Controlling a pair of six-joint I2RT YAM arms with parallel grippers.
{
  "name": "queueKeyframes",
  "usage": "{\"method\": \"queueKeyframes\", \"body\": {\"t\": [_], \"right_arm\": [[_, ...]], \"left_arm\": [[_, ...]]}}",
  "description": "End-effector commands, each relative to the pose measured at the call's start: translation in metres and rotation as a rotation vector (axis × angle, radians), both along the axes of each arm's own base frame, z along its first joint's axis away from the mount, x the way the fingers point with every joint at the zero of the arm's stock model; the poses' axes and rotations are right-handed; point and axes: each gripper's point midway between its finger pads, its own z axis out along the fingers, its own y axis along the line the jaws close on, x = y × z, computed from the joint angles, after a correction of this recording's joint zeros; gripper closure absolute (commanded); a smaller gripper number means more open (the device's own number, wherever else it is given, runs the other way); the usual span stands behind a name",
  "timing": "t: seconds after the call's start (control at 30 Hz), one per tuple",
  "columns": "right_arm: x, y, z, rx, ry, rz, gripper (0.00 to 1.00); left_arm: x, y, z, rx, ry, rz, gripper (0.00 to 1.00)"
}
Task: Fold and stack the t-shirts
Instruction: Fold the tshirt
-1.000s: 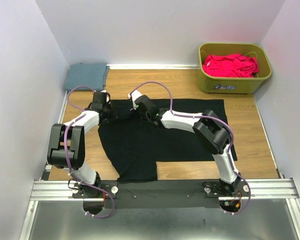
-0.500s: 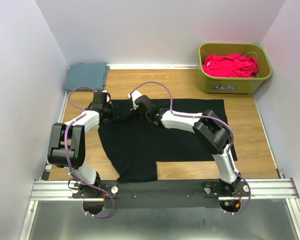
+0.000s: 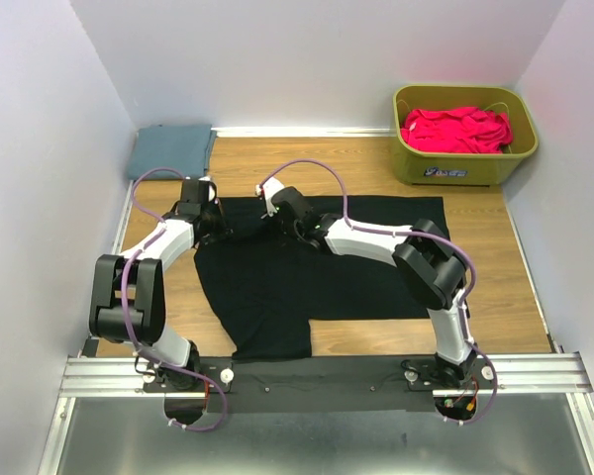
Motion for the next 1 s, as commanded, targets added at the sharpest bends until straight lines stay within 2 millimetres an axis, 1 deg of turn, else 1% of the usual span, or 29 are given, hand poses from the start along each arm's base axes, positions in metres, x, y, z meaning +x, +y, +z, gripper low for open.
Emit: {"method": "queueKeyframes", "body": {"t": [0.0, 0.07, 0.1, 0.23, 0.27, 0.3, 0.4, 0.6, 0.67, 0.7, 0.8, 0.9, 0.93, 0.97], "right_arm": [[-0.011, -0.010, 0.005, -0.037, -0.001, 0.028, 0.94], [-0.013, -0.014, 0.003, -0.068, -0.008, 0.048, 0.92], [-0.015, -0.015, 0.002, -0.079, -0.009, 0.061, 0.92], [-0.018, -0.021, 0.000, -0.115, -0.006, 0.086, 0.87], [-0.022, -0.023, -0.003, -0.130, 0.006, 0.099, 0.86], [-0.028, -0.026, -0.007, -0.151, 0.027, 0.120, 0.85], [-0.032, -0.027, -0.009, -0.159, 0.043, 0.136, 0.85], [-0.038, -0.028, -0.003, -0.177, 0.060, 0.173, 0.85], [-0.039, -0.031, -0.001, -0.203, 0.060, 0.188, 0.84], [-0.040, -0.033, -0.002, -0.210, 0.067, 0.189, 0.84], [-0.043, -0.034, 0.004, -0.211, 0.072, 0.200, 0.83], [-0.048, -0.034, 0.006, -0.206, 0.091, 0.212, 0.77], [-0.050, -0.035, 0.006, -0.205, 0.099, 0.211, 0.74], [-0.051, -0.036, 0.004, -0.206, 0.108, 0.210, 0.68]], "left_arm": [[-0.008, -0.005, 0.016, -0.011, 0.005, -0.057, 1.00], [-0.011, -0.008, 0.018, -0.020, 0.015, -0.076, 1.00], [-0.017, -0.009, 0.017, -0.028, 0.034, -0.086, 1.00], [-0.028, -0.013, 0.024, -0.045, 0.046, -0.108, 1.00], [-0.031, -0.015, 0.025, -0.055, 0.054, -0.117, 1.00], [-0.039, -0.018, 0.029, -0.072, 0.070, -0.140, 1.00], [-0.045, -0.019, 0.031, -0.076, 0.080, -0.150, 1.00], [-0.054, -0.015, 0.035, -0.052, 0.106, -0.162, 1.00], [-0.055, -0.013, 0.042, -0.040, 0.101, -0.157, 1.00], [-0.055, -0.013, 0.043, -0.040, 0.098, -0.157, 1.00], [-0.058, -0.011, 0.047, -0.028, 0.101, -0.158, 1.00], [-0.062, -0.011, 0.044, -0.028, 0.113, -0.167, 1.00], [-0.066, -0.011, 0.039, -0.031, 0.129, -0.169, 1.00], [-0.068, -0.011, 0.036, -0.034, 0.137, -0.171, 1.00]]}}
